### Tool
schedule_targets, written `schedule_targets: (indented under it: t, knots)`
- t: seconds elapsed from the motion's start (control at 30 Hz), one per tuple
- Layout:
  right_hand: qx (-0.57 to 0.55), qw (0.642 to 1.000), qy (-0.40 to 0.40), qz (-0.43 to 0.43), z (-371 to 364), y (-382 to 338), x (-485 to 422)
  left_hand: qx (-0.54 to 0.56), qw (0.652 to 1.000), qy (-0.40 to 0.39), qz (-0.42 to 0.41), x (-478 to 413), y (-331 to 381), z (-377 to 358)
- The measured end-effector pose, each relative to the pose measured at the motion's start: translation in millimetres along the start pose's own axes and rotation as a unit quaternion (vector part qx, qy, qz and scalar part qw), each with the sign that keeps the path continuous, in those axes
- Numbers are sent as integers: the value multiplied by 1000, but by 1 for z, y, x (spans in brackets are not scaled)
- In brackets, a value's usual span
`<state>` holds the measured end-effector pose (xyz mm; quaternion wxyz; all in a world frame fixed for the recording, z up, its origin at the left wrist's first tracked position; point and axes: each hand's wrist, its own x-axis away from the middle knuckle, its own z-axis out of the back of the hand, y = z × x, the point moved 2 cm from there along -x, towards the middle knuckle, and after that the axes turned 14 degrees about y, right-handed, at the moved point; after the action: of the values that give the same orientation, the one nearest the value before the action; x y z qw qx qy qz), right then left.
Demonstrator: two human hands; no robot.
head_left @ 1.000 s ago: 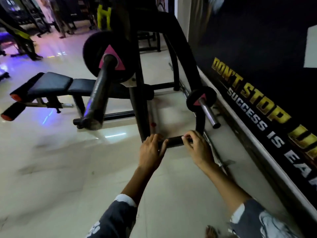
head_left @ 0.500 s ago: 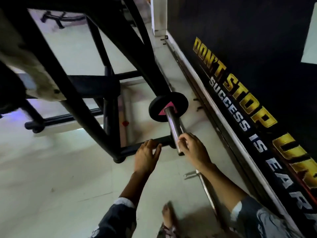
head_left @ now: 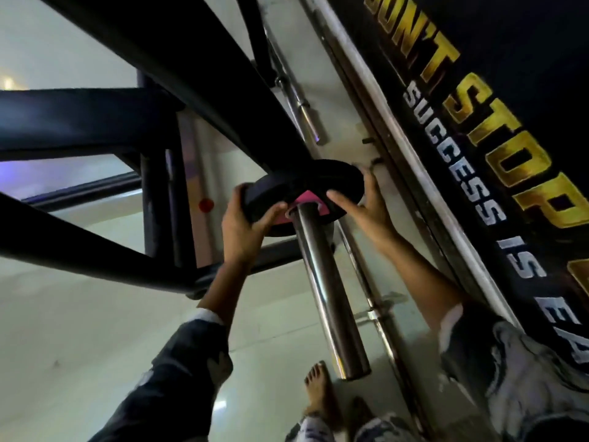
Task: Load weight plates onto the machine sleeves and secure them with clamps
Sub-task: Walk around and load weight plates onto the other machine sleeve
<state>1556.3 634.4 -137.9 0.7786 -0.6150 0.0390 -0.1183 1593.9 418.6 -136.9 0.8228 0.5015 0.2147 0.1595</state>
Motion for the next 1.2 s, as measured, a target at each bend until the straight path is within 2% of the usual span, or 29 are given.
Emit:
schedule_targets:
  t: [0.13, 0.23, 0.37, 0.53, 0.77, 0.93, 1.07, 1.2]
  knots:
    - [-50, 998, 21, 24, -10, 14, -35, 37, 999, -16, -19, -23, -8, -4]
    - [-68, 997, 13, 18, -6, 14, -39, 67, 997, 7, -28, -23, -8, -5]
    - [-95, 995, 4, 9, -2, 10, -25, 88, 994, 53, -31, -14, -1, -4]
    - [-97, 995, 10, 8, 22, 17, 16, 92, 992, 65, -58, 32, -5, 6]
    - [-83, 997, -5, 0, 82, 34, 126, 55, 995, 59, -59, 150, 1, 39]
    - [-79, 996, 44, 2, 142, 44, 243, 69, 997, 31, -24, 257, 27, 79]
    - [-61, 994, 81, 47, 177, -8, 320, 112, 992, 54, -14, 318, 81, 136]
    - [-81, 987, 82, 110, 191, -80, 390, 123, 988, 88, -23, 358, 141, 216]
